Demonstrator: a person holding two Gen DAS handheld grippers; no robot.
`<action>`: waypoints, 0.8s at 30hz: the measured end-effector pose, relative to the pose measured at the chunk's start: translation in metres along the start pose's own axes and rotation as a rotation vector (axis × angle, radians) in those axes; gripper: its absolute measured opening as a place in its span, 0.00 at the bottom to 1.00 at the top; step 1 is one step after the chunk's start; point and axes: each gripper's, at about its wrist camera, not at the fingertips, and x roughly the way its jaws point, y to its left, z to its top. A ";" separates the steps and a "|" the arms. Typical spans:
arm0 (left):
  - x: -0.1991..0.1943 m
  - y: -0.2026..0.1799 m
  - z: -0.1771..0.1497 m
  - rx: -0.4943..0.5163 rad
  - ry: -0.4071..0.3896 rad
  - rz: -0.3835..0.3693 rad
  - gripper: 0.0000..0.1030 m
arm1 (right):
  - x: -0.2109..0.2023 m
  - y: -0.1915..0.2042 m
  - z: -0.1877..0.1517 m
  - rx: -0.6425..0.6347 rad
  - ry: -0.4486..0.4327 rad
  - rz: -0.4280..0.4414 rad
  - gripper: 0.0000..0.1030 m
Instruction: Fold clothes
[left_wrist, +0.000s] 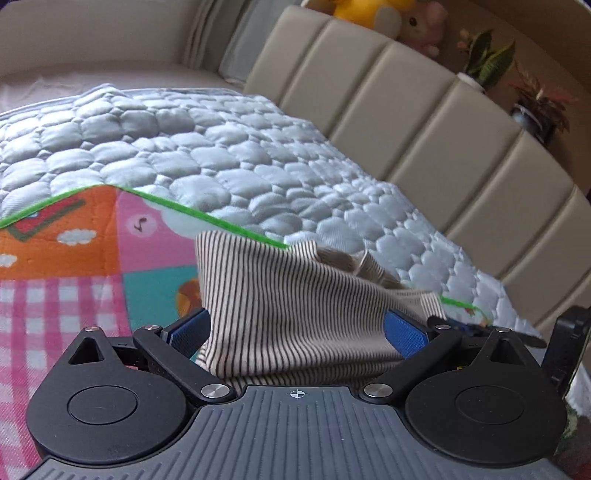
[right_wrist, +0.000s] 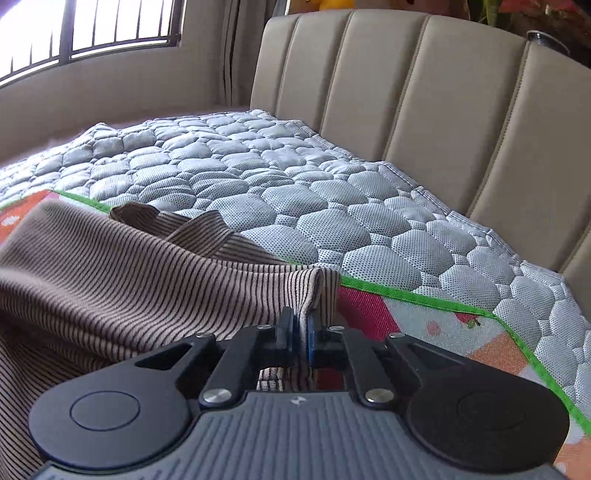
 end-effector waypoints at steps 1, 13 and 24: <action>0.006 -0.002 -0.004 0.030 0.023 0.031 0.99 | 0.000 0.000 0.000 -0.003 0.000 -0.001 0.10; -0.009 0.001 0.001 0.061 -0.089 0.107 0.99 | -0.035 -0.020 0.018 0.103 -0.090 0.069 0.36; 0.036 -0.010 -0.020 0.192 0.136 0.195 0.98 | -0.022 0.011 -0.017 0.002 0.008 0.125 0.37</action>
